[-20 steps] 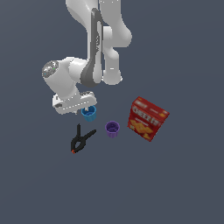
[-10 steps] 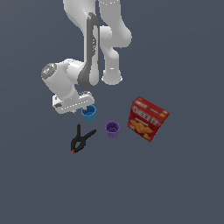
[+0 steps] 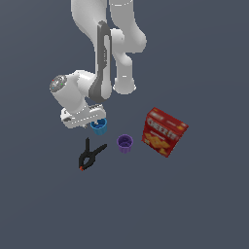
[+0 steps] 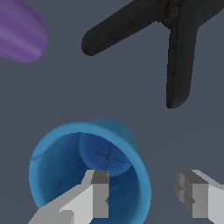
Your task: Pick up a designated object from a clutter of objects.
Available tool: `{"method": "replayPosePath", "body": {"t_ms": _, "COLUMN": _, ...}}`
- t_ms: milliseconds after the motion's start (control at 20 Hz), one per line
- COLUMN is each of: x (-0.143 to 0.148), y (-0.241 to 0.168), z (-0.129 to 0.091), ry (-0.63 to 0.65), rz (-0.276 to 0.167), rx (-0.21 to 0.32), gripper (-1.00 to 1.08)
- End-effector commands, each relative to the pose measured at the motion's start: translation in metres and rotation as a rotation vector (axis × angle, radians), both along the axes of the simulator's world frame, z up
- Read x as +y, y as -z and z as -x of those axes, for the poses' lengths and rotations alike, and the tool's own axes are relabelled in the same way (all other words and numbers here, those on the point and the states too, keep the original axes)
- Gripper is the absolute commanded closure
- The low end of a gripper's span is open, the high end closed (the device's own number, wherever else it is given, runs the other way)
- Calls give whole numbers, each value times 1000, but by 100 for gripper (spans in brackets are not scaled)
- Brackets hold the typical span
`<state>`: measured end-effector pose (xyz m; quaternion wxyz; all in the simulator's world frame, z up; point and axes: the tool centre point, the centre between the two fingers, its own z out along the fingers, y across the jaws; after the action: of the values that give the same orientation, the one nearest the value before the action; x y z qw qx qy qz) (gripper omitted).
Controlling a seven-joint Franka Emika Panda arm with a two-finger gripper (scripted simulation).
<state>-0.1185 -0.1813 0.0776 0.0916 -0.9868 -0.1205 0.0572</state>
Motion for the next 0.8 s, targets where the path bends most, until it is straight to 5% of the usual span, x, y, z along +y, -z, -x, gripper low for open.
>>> {"method": "replayPosePath", "body": {"t_ms": 0, "x": 1, "y": 6, "z": 1, "ry": 0, "rz": 1, "rx": 0, "gripper": -20}}
{"method": "replayPosePath", "body": {"t_ms": 100, "x": 1, "y": 7, "z": 2, "ry": 0, "rz": 1, "rx": 0, "gripper": -20}}
{"method": "replayPosePath", "body": {"t_ms": 150, "x": 1, "y": 7, "z": 2, "ry": 0, "rz": 1, "rx": 0, "gripper": 108}}
{"method": "replayPosePath", "body": {"t_ms": 750, "x": 1, "y": 5, "z": 1, "ry": 0, "rz": 1, "rx": -2, "gripper": 108}}
